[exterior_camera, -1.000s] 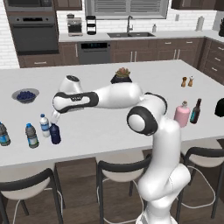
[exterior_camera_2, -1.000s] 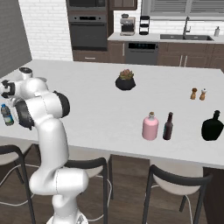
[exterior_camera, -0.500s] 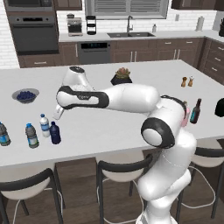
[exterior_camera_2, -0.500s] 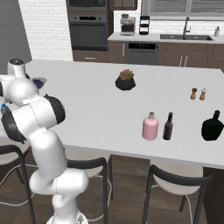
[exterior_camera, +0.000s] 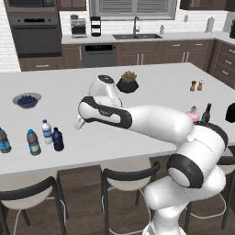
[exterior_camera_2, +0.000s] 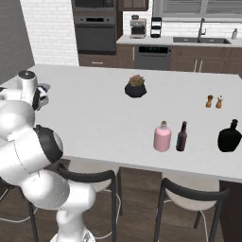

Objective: Move the plastic bottles in the middle to the plastics group, and the glass bottles in the middle to the glass group.

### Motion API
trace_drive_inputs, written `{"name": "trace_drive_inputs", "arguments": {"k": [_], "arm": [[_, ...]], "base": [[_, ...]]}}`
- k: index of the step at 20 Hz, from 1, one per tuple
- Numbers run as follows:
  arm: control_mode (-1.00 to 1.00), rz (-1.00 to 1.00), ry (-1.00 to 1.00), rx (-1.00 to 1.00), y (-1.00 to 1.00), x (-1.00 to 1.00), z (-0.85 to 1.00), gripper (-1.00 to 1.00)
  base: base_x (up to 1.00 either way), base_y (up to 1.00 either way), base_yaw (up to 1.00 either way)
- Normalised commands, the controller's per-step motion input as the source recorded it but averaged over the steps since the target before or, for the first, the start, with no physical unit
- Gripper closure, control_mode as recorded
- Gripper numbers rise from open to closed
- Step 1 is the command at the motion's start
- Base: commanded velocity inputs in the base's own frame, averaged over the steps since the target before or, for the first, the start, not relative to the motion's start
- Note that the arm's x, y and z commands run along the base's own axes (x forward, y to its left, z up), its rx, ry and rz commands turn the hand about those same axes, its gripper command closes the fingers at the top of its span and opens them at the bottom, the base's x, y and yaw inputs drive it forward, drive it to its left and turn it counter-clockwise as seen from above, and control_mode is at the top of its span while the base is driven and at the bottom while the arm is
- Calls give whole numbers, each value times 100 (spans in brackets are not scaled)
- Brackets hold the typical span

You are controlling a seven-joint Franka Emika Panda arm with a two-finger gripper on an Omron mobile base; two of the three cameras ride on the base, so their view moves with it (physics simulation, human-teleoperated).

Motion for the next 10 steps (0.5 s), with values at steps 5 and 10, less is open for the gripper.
{"name": "trace_drive_inputs", "arguments": {"k": [5,10], "arm": [[-100,-19,2,2,-100,0,-1,-100],[-100,-18,0,0,-100,0,-2,-100]], "base": [[0,0,0],[0,0,0]]}}
